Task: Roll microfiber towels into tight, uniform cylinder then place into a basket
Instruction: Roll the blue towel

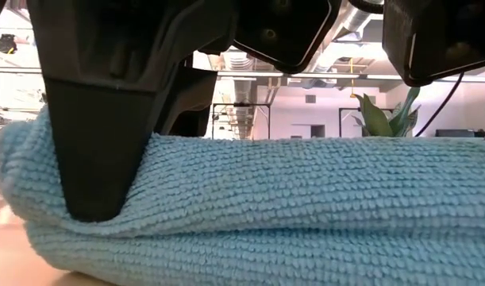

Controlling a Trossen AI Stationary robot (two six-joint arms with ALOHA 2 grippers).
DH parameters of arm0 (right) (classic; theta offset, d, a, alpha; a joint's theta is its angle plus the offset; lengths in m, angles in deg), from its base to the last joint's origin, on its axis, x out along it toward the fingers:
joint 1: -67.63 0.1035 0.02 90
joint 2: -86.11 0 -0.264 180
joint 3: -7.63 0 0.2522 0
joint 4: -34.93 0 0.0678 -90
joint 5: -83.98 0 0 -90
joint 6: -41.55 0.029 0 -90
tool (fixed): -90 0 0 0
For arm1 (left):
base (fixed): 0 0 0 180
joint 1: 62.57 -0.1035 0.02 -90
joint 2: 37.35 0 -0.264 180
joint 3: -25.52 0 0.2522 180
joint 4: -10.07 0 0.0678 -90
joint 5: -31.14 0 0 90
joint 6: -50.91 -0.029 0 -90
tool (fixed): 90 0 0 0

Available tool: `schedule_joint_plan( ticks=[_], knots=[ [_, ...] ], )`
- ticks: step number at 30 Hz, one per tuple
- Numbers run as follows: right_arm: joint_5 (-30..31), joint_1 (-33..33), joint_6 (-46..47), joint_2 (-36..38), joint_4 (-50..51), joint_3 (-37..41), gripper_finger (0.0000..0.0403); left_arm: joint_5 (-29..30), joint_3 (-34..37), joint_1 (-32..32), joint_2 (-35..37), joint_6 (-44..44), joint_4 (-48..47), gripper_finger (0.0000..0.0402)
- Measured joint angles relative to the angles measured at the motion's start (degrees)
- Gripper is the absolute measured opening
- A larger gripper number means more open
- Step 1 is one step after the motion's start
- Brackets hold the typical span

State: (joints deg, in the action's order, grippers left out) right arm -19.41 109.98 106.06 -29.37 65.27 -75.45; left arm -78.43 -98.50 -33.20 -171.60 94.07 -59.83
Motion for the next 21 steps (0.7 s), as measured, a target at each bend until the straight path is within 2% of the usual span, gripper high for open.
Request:
schedule_joint_plan(
  ticks=[8,16,21],
  knots=[
    [-0.24,0.00,-0.01,0.00,0.37,0.00,0.0030,1.80,0.06,0.26,0.02,-1.09,-0.28,0.0073],
    [-2.47,0.26,-0.26,0.04,2.58,0.24,0.0026,1.42,0.42,0.52,-0.04,-8.17,-4.29,0.0129],
    [-2.24,0.24,-0.32,0.04,2.86,0.22,0.0027,7.33,0.17,1.52,0.02,-9.74,-8.24,0.0134]
  ],
)
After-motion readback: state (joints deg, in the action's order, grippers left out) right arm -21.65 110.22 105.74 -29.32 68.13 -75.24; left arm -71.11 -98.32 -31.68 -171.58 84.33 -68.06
